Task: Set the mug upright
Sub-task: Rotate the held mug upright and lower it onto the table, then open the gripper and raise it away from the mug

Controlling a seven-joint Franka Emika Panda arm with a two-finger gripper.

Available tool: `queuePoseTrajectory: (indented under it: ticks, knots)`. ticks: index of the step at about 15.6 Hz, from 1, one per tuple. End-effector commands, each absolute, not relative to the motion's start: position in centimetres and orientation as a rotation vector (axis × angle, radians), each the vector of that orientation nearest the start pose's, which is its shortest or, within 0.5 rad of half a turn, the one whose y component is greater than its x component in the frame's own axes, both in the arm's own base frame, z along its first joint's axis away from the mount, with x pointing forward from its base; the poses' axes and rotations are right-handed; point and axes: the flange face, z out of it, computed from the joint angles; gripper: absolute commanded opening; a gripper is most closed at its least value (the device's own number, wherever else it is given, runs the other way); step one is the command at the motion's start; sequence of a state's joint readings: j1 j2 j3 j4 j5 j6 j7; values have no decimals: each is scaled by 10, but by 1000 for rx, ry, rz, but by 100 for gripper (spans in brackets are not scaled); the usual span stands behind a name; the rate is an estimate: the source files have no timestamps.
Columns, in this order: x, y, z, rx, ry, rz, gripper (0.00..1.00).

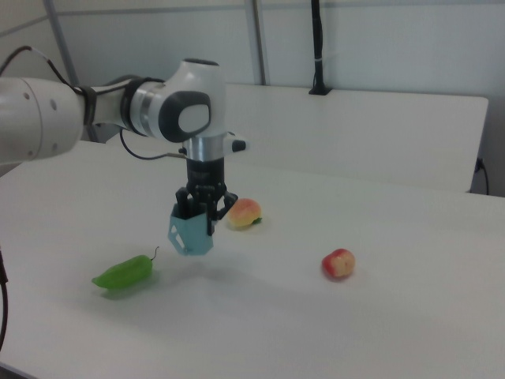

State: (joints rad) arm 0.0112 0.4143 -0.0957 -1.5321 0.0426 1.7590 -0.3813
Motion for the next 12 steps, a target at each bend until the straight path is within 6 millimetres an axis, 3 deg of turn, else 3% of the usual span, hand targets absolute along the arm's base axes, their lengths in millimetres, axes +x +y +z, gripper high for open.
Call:
queuePoseTrajectory:
  ticks: [1, 8, 9, 12]
  knots:
    - [656, -53, 385, -3062, -551, 255, 0]
    - [659, -61, 350, -3068, -632, 255, 0]
    - [659, -60, 349, -3070, -631, 243, 4]
    - [661, -57, 352, -3076, -623, 231, 32]
